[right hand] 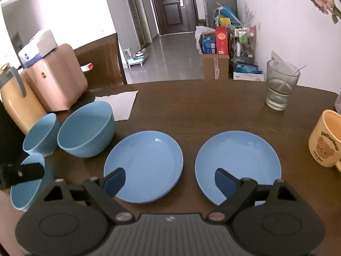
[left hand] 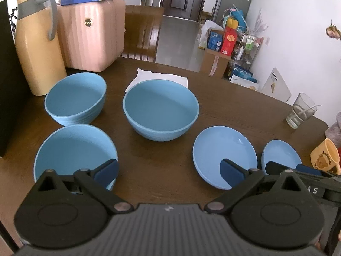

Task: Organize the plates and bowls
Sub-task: 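Move both grippers toward the light-blue shallow plate, then close the left gripper on the blue plate rim while the right gripper grips it too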

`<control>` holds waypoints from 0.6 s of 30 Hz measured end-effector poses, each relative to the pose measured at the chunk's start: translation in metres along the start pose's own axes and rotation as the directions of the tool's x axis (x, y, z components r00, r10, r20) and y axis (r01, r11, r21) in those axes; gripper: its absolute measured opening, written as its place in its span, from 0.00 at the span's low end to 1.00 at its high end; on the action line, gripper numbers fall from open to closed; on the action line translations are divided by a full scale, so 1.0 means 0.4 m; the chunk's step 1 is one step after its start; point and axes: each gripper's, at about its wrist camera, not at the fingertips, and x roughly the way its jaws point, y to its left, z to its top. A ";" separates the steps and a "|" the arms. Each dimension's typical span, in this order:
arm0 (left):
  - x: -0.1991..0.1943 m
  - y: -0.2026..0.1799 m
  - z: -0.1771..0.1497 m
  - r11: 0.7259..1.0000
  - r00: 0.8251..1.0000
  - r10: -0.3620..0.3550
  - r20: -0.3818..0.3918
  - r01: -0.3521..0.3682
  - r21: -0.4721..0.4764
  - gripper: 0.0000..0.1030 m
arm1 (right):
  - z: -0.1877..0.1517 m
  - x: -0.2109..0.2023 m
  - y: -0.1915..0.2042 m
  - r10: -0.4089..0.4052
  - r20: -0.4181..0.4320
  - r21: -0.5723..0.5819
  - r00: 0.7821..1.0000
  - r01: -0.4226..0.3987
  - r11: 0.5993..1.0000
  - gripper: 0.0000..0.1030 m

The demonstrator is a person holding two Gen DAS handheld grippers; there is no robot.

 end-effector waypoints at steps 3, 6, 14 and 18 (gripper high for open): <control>0.022 -0.016 0.011 1.000 1.000 0.007 -0.014 -0.007 -0.001 1.00 | 0.018 0.021 0.001 0.003 -0.006 -0.008 1.000 -0.003 1.000 0.86; 0.048 -0.033 0.022 1.000 1.000 0.016 -0.027 -0.016 0.001 1.00 | 0.035 0.038 0.001 0.005 -0.008 -0.018 1.000 -0.005 1.000 0.86; 0.110 -0.063 0.041 0.999 0.998 0.046 -0.045 -0.046 0.010 1.00 | 0.062 0.092 0.001 0.001 -0.022 -0.026 1.000 -0.001 1.000 0.73; 0.139 -0.068 0.042 0.999 0.997 0.049 -0.059 -0.048 0.006 0.97 | 0.070 0.114 -0.005 0.010 -0.026 -0.022 1.000 -0.011 1.000 0.64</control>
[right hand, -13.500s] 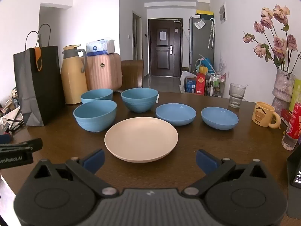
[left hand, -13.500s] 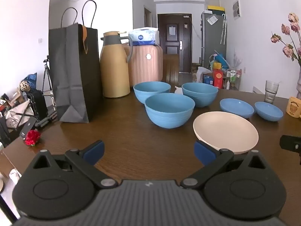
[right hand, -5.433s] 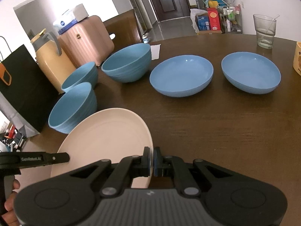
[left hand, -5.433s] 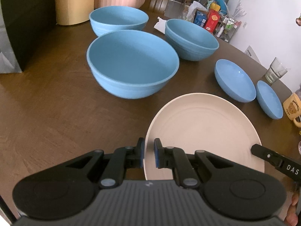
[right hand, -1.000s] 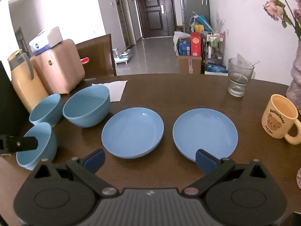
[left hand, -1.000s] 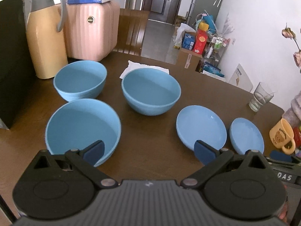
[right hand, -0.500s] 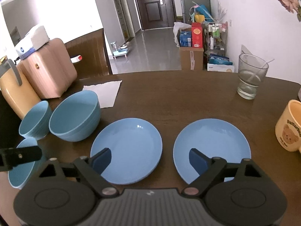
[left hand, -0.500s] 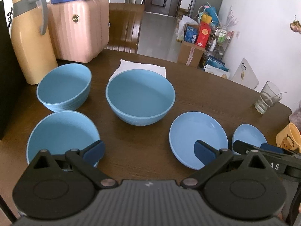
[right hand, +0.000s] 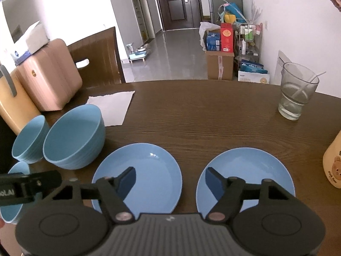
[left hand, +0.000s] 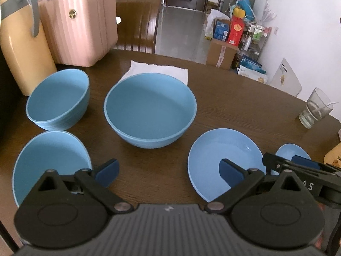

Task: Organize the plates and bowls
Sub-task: 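Close the left gripper on the blue plate rim while the right gripper grips it too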

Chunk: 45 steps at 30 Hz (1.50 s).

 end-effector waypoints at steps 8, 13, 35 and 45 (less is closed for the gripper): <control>0.043 -0.028 0.001 1.000 1.000 -0.013 -0.021 0.013 0.022 0.76 | 0.012 0.043 0.008 0.008 -0.018 -0.019 1.000 -0.008 1.000 0.49; 0.084 -0.034 0.002 1.000 0.998 -0.019 -0.057 0.019 0.009 0.64 | 0.016 0.075 0.002 0.015 -0.038 -0.003 0.999 -0.016 1.000 0.40; 0.185 -0.023 -0.002 0.999 0.990 -0.039 -0.135 0.034 -0.041 0.40 | 0.003 0.140 -0.023 0.021 -0.072 0.027 0.997 -0.019 0.999 0.25; 0.203 -0.027 -0.007 0.998 0.985 -0.061 -0.159 0.054 -0.045 0.27 | -0.003 0.156 -0.022 0.026 -0.081 0.031 0.996 -0.023 0.999 0.22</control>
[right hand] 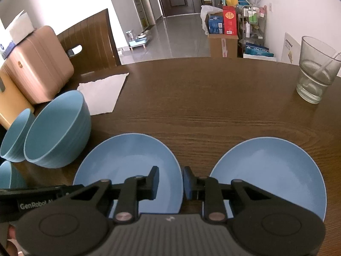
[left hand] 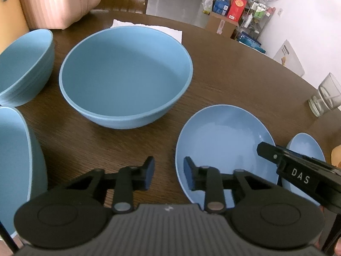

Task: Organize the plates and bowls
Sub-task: 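Close the left gripper on the blue plate rim while the right gripper grips it too, then lift the blue plate with both grippers and carry it toward the beige plate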

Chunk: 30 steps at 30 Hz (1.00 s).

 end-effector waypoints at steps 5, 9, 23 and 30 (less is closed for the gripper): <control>0.008 0.003 -0.002 1.000 1.000 -0.009 -0.010 0.009 -0.006 0.23 | -0.002 0.007 -0.004 0.002 -0.002 0.007 1.000 -0.002 1.000 0.19; 0.015 0.002 -0.002 1.000 1.000 -0.018 -0.016 0.018 -0.004 0.19 | -0.005 0.008 -0.009 0.004 -0.001 0.013 1.000 -0.004 1.000 0.17; 0.019 -0.010 -0.009 0.999 0.999 -0.030 -0.012 0.030 0.023 0.08 | -0.017 0.012 -0.023 0.019 0.005 0.046 1.000 -0.019 0.999 0.06; 0.009 -0.019 -0.014 0.999 1.000 -0.023 0.007 0.023 0.046 0.07 | -0.020 0.003 -0.020 0.013 0.017 0.047 1.000 -0.014 0.999 0.06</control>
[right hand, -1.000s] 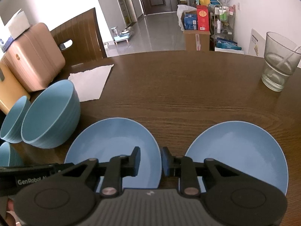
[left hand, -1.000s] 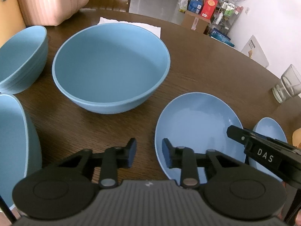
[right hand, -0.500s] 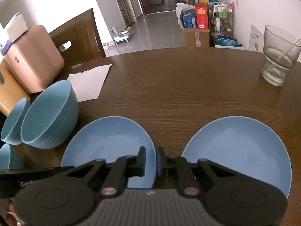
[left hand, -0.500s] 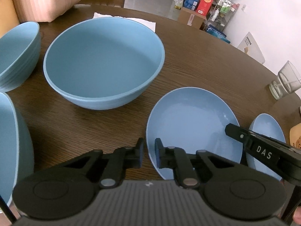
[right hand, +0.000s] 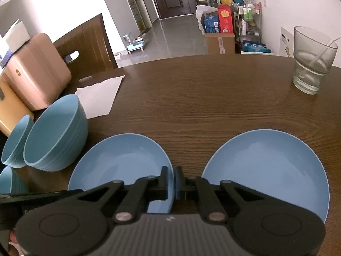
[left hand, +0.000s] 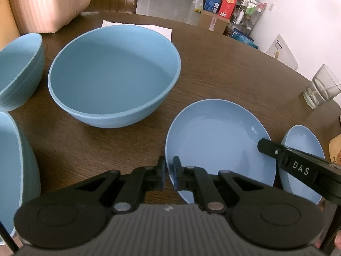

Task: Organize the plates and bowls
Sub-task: 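Lift the blue plate with both grippers and carry it toward the beige plate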

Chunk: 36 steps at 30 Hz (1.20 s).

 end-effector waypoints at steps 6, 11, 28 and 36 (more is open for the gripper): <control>-0.015 -0.006 -0.008 0.999 1.000 0.005 0.022 -0.006 0.035 0.07 | -0.003 -0.009 0.002 0.000 0.007 -0.006 1.000 0.000 1.000 0.06; -0.029 -0.006 -0.011 0.999 1.000 0.007 0.023 -0.008 0.033 0.07 | -0.006 -0.025 0.007 0.001 0.015 -0.010 1.000 -0.001 1.000 0.05; -0.140 0.016 -0.045 1.000 0.998 0.008 0.064 -0.010 0.028 0.08 | -0.026 -0.145 0.058 0.014 0.067 -0.040 0.998 -0.011 0.999 0.05; -0.189 0.019 -0.068 0.999 0.996 0.009 0.088 -0.012 0.034 0.07 | -0.047 -0.194 0.070 0.016 0.083 -0.050 0.996 -0.012 0.999 0.05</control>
